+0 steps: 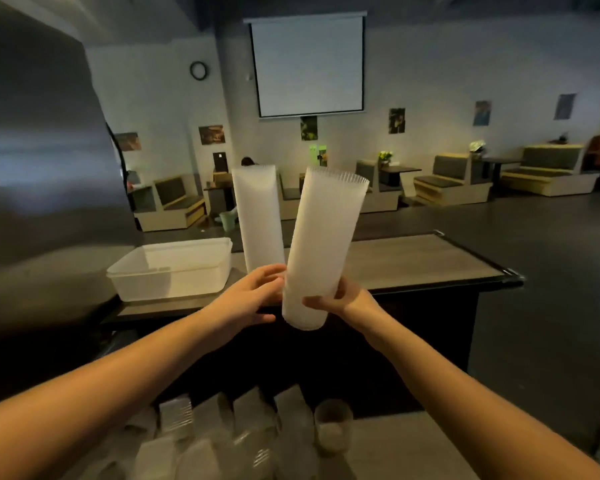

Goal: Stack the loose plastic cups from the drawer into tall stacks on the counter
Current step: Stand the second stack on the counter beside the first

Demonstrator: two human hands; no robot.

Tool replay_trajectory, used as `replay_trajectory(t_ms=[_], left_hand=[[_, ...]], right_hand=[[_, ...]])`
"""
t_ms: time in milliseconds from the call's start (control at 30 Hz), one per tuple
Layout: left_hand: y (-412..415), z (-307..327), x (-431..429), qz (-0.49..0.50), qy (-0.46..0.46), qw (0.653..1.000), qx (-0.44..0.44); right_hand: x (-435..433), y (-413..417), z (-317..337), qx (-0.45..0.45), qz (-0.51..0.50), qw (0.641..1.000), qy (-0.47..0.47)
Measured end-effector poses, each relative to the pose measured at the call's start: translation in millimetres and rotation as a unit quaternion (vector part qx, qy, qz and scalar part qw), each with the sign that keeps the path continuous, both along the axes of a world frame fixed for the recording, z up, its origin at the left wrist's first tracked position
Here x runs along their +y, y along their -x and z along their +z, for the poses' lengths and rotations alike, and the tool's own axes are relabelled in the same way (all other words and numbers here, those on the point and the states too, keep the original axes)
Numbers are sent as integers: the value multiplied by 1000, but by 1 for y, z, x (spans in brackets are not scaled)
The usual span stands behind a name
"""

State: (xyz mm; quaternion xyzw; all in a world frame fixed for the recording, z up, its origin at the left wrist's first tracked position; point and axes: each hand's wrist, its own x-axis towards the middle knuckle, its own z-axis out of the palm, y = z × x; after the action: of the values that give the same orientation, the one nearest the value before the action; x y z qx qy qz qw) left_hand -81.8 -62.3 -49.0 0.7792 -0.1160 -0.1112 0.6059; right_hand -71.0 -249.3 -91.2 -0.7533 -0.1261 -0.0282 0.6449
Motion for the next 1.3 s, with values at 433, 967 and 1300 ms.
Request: replay_trajectory(t_ms=[433,967,1300], left_hand=[[-76,29,-44,-15,-76,993,86],[-97,26,-37,-57,-147,980,125],[-100,20,-22,-77,-126,982,121]], right_hand=[[-22,-90,20,11,-64,993,98],[-13,-118,11,43,-69,994,77],[-13,-124,6,31,-69,994,77]])
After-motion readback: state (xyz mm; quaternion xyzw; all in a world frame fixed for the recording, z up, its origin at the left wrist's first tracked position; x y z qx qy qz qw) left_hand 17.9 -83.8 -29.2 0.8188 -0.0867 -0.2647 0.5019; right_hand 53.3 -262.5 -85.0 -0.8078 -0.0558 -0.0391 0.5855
